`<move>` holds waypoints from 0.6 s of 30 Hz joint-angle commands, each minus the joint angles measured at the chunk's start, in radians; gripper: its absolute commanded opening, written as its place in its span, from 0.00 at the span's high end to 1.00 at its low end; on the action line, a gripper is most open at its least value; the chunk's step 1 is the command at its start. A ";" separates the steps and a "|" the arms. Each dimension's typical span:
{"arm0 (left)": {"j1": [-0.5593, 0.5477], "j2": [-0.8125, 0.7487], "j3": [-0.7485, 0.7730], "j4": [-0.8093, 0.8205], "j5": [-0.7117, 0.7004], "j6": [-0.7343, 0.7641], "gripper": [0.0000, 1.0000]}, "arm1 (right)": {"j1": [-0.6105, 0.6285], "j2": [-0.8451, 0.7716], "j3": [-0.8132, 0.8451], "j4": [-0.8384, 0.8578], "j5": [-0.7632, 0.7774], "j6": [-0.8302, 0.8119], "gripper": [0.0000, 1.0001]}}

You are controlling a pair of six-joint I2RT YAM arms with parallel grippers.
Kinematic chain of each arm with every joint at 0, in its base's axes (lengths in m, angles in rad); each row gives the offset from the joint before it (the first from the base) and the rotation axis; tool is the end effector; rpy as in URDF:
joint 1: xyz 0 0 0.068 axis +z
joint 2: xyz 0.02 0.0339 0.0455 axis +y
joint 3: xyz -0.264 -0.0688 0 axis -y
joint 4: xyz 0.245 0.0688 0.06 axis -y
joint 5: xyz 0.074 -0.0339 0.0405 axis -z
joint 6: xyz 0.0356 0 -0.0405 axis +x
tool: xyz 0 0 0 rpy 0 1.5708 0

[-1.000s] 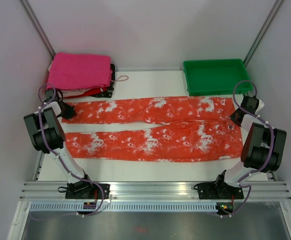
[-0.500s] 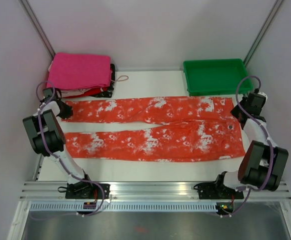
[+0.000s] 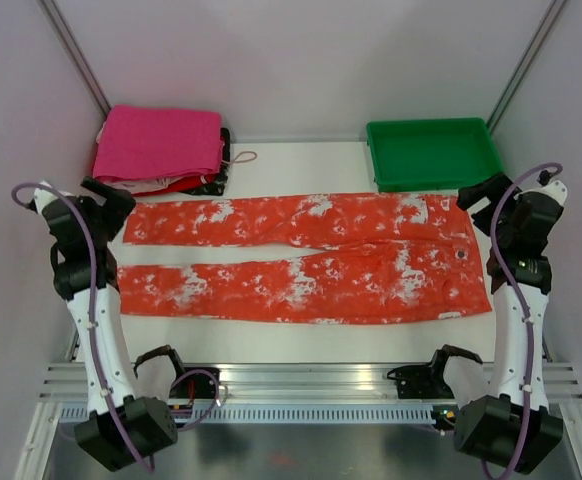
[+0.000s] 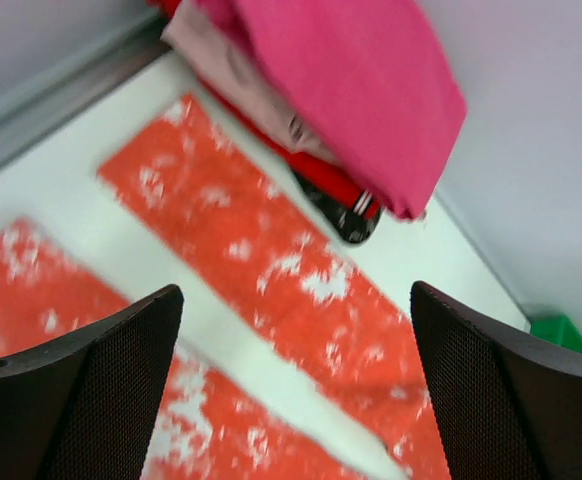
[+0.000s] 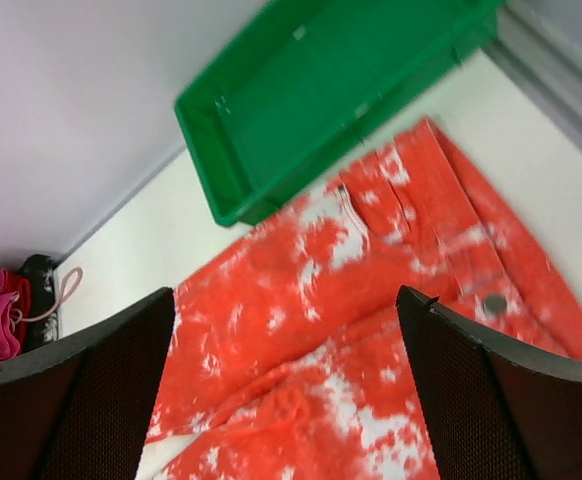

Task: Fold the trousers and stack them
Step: Fold the trousers

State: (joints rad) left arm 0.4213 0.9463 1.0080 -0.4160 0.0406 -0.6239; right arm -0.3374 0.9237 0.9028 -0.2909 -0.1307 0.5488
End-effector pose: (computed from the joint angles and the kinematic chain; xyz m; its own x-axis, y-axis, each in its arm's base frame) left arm 0.1915 0.0843 0.3647 -0.0385 -0.6569 -0.7530 -0.4884 0.6698 -0.5593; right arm 0.2007 -0.0655 0.3455 -0.1368 0.5961 -0.7912 0.3312 0.7802 0.5306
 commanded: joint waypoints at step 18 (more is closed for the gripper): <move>0.004 -0.126 -0.175 -0.429 0.047 -0.128 0.00 | -0.054 -0.280 -0.341 -0.602 0.560 0.433 0.02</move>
State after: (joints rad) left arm 0.4225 0.8268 0.8333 -0.8318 0.0597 -0.7322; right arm -0.3901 0.6659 0.5644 -0.8856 0.3260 0.9176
